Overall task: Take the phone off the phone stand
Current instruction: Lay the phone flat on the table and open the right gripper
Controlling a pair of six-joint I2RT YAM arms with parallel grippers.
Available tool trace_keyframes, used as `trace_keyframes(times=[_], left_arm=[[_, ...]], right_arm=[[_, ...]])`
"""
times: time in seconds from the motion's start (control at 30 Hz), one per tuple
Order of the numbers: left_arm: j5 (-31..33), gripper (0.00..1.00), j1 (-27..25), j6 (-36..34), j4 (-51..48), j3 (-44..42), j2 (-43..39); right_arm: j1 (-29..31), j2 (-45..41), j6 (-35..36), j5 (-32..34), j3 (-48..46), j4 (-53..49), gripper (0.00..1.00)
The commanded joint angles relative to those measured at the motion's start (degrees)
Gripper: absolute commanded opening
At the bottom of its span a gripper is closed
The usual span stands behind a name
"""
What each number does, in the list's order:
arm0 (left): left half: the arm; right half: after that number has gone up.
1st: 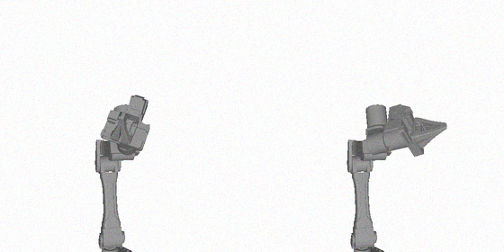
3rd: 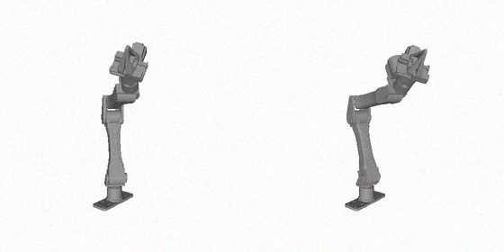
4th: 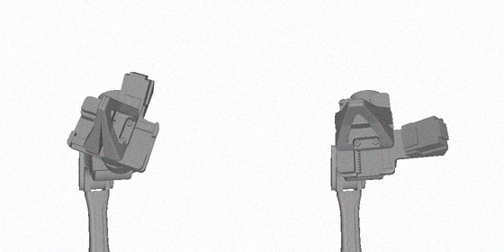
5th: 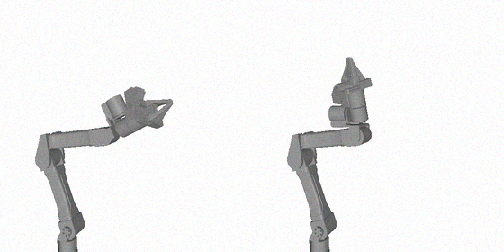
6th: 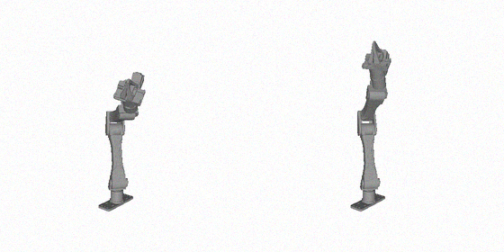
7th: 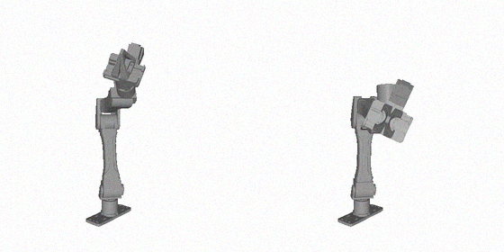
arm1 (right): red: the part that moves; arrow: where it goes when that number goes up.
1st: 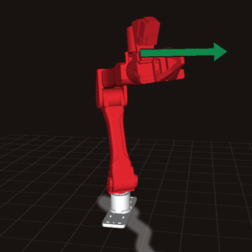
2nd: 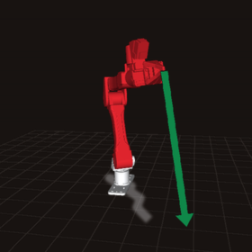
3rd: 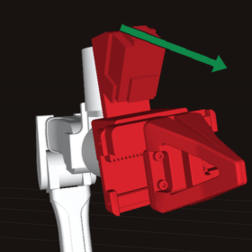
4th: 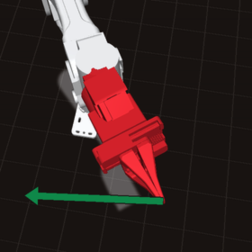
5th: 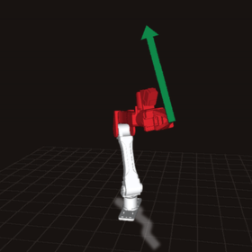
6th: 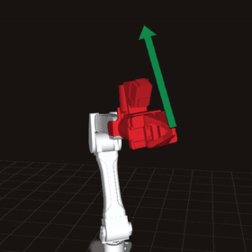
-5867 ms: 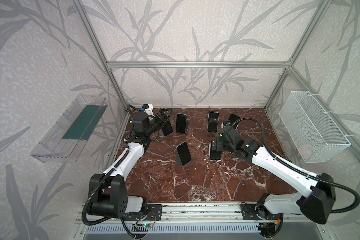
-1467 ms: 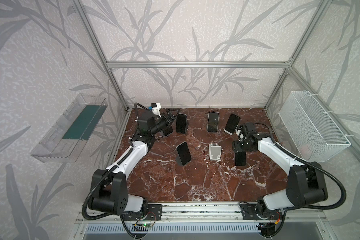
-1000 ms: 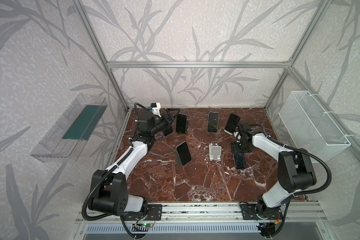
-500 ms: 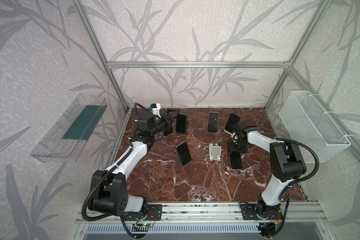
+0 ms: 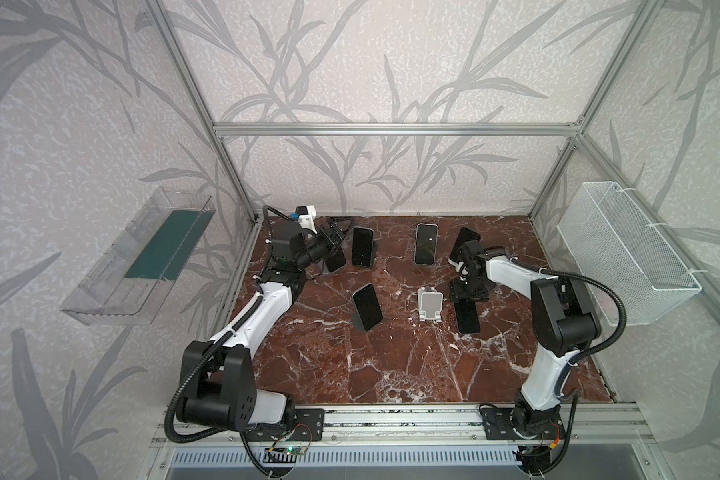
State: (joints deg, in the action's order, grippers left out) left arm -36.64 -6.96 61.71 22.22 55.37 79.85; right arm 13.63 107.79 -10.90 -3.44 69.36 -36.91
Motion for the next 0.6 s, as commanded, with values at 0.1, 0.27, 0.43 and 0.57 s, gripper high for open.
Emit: trace_keyframes(times=[0.1,0.27,0.43,0.57], left_arm=[[-1.14,0.88,1.13,1.28,2.57,1.07,-1.09],[-1.57,0.88,1.14,1.66,3.11,1.07,-0.49],[-1.42,0.88,1.13,1.55,2.90,1.05,-0.37],[-1.57,0.88,1.12,1.90,2.92,1.14,-0.25]], right_arm=[[0.26,1.21,0.61,2.86,1.53,-4.68,0.79],[0.26,0.00,-0.73,2.23,1.29,-4.43,0.81],[0.30,-3.77,-2.08,3.21,3.76,-5.93,0.82],[0.41,-8.21,-1.66,2.41,7.14,-8.15,0.83]])
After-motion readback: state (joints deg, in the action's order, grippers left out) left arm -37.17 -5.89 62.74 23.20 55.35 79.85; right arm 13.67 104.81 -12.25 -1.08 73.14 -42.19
